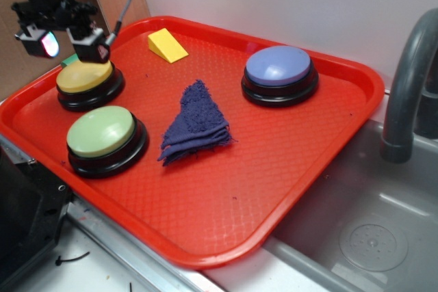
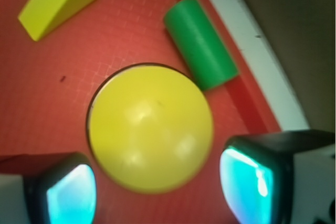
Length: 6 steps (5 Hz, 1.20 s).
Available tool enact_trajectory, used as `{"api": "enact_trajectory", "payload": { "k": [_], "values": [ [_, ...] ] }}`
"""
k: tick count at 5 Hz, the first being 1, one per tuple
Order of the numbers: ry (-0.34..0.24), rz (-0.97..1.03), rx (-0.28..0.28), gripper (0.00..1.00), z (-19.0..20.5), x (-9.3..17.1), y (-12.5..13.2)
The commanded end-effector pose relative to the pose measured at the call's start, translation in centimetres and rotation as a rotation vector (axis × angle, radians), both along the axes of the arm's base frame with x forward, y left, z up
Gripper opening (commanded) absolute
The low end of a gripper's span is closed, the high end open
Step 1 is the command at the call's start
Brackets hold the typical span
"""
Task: Push the yellow button.
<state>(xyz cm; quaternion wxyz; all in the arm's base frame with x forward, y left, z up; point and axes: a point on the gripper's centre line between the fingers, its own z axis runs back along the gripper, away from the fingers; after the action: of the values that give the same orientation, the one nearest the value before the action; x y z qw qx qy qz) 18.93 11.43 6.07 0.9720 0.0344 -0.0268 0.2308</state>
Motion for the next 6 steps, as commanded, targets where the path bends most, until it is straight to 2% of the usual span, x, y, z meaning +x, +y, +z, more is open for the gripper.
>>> {"api": "enact_trajectory", "payload": {
  "k": [1,2,4,6],
  "values": [
    [0.011,-0.015,0.004,1.00,-1.1,-0.3,-0.4],
    [0.017,-0.017,-0.018,1.00,-0.4,-0.5,-0.7],
    [0.023,-0.040,-0.004,1.00,3.3,-0.5,-0.7],
    [0.030,-0.039,-0.010,1.00,4.8,-0.3,-1.0]
  ]
}}
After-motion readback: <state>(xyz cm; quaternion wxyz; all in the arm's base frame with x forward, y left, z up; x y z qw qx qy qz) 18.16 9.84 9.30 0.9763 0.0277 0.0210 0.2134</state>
